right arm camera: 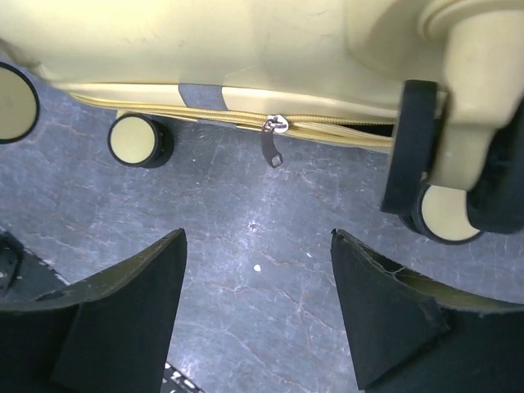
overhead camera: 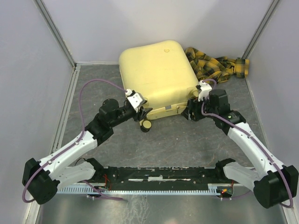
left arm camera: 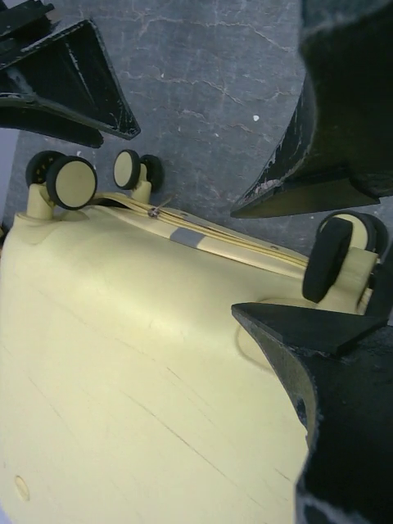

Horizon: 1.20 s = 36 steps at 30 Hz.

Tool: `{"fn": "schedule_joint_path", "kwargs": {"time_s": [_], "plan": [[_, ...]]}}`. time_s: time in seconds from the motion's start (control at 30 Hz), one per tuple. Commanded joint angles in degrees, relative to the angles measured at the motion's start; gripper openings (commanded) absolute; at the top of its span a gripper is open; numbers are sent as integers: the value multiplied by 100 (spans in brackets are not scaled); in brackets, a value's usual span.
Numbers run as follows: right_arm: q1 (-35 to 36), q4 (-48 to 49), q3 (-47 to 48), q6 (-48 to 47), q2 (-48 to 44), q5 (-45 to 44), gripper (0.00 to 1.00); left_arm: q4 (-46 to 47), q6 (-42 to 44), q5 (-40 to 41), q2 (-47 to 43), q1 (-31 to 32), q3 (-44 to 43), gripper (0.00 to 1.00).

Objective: Pack the luggage

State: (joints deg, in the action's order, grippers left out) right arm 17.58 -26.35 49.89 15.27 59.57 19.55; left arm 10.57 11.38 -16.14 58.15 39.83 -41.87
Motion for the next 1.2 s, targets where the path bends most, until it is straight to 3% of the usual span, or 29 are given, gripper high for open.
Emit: {"fn": "schedule_joint_path", "kwargs": {"time_s": [0.0, 0.17, 0.33, 0.67, 0.73, 0.93, 1.0, 1.17], "plan": [[555, 1235, -299, -39, -94, -864, 76, -486, -65, 353, -412, -92, -283, 53], [1221, 1716, -682, -202, 176, -1815, 62, -900, -15, 690, -712, -154, -283, 53], [1737, 2277, -817, -304, 622, -2650, 61, -1080, 100, 853, -805, -268, -269, 54], [1791, 2875, -686, -145, 1647, -3068, 58, -1119, 142, 812, -679, -302, -385, 54], [1784, 2988, -669, -171, 1800, -3089, 52, -1184, 187, 799, -663, -300, -421, 55], [1787, 3196, -645, -307, 1936, -3107, 17, -1915, 84, 757, -717, -310, -692, 63], [1787, 3201, -660, -384, 1912, -3047, 6, -2365, -228, 691, -814, -306, -848, 71], [1791, 3173, -737, -442, 1830, -3043, 1, -3066, -1284, 477, -1124, -302, -970, 86]]}}
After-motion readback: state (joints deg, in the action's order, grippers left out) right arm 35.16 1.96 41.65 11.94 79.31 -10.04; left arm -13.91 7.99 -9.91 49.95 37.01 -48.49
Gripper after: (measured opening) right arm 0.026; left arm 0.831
